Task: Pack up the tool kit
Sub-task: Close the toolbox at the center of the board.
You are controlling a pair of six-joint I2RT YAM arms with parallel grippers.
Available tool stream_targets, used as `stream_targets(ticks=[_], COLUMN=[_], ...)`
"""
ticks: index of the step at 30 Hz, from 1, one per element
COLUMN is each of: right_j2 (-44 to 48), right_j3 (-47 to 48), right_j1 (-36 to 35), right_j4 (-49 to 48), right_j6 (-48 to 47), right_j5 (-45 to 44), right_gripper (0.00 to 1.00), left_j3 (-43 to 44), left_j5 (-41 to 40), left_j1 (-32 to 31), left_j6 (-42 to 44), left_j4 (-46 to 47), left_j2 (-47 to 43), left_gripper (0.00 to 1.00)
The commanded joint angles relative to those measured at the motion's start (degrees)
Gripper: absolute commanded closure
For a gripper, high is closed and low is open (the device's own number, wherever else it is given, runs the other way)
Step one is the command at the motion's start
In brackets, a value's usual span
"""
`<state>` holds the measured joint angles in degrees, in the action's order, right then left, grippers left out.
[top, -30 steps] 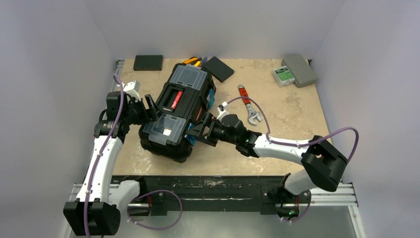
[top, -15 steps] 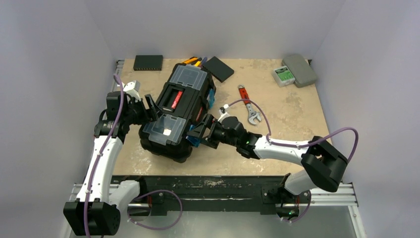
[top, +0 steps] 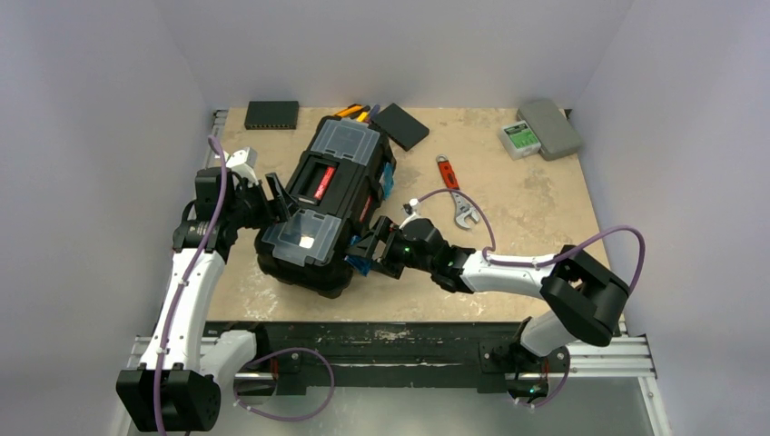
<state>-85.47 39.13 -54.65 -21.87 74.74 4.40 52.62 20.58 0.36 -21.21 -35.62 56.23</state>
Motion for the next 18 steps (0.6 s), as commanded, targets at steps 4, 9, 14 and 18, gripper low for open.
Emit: stream_targets(ticks=[4,9,14,18], right_j2=[0.0,-0.74,2.3,4.17], right_j3=[-0.09,-1.09,-0.35,-0.37], right_j1=[-0.45,-0.47,-0.45,-0.45], right_j4=[-0.16,-2.81,-0.22,0.61], right_j6=[-0.85,-0.23,-2.31,-2.96], right_j5=[-2.19,-1.11,-3.09,-3.37], right_gripper=[0.09,0.05,0.01,0.01], left_j3=[-2.76,-2.78,-2.78,-2.7], left_j5=[6.14,6.14,6.14,6.01], left_j1=[-1.64,-1.59,-1.59,-1.64], left_j6=[-0.02,0.03,-0.06,-0.06], left_j4=[-10.85,-10.97,-10.96,-10.97], left_j2=[1.87,1.85,1.7,1.73], left_gripper=[0.27,0.27,0.27,0.27])
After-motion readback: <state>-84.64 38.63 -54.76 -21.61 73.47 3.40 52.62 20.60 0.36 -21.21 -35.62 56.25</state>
